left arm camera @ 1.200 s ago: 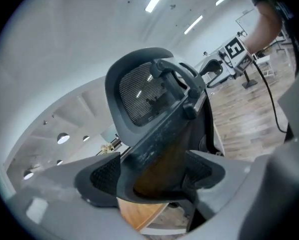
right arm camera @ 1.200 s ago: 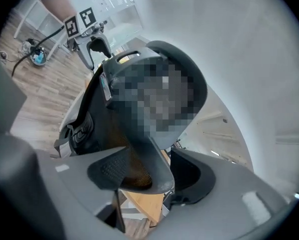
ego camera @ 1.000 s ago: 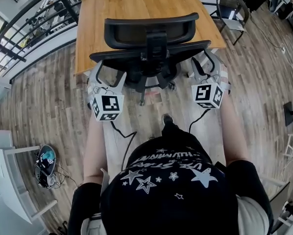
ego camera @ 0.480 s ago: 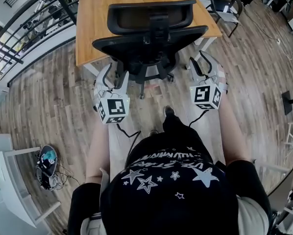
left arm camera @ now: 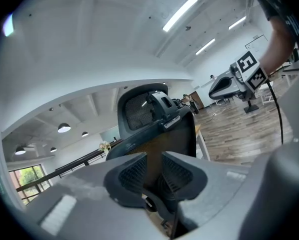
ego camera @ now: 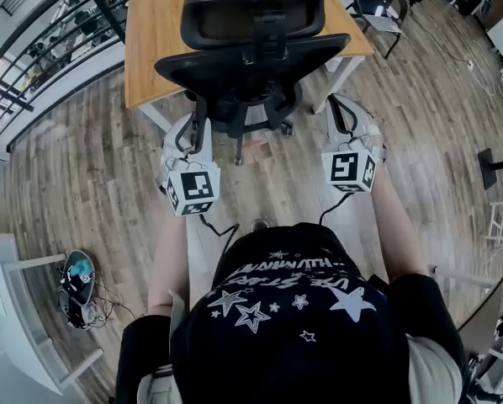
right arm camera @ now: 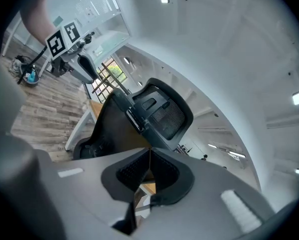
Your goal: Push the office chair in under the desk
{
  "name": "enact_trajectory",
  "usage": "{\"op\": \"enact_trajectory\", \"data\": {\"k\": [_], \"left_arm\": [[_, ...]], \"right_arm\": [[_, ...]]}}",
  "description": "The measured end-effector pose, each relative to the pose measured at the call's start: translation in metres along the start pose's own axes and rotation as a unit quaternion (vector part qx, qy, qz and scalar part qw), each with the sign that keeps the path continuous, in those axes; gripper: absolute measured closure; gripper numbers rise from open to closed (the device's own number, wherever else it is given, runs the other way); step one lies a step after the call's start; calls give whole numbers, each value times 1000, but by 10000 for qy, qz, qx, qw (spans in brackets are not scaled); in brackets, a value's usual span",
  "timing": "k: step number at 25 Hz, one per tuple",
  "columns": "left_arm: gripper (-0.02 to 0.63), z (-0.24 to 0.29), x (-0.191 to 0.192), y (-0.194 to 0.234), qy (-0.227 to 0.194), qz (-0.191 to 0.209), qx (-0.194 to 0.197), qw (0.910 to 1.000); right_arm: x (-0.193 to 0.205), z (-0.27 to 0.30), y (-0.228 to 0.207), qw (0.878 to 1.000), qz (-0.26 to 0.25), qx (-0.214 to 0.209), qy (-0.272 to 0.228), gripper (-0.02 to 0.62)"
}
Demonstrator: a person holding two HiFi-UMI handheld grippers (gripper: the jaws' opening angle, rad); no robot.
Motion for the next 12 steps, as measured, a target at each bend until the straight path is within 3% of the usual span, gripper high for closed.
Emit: {"op": "enact_trajectory", "data": {"k": [5,12], "left_arm": [[576,-4,-3,-11,63,-119,103,9999],[583,-11,-11,-39,189,-164,202,9995]], "right_arm": [[-2,-7,6,9998,180,-105,-11,592],[11,-26,14,9979,381,-460,236,594]]}}
Point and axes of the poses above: the fingertips, and each gripper's own axes: z forward along the fingers, y to its left, x out of its underside, the point moved 2 cm from there along -z, backward along the fingers, and after that the axes turned 6 degrees about z, right-handed, at the moved point
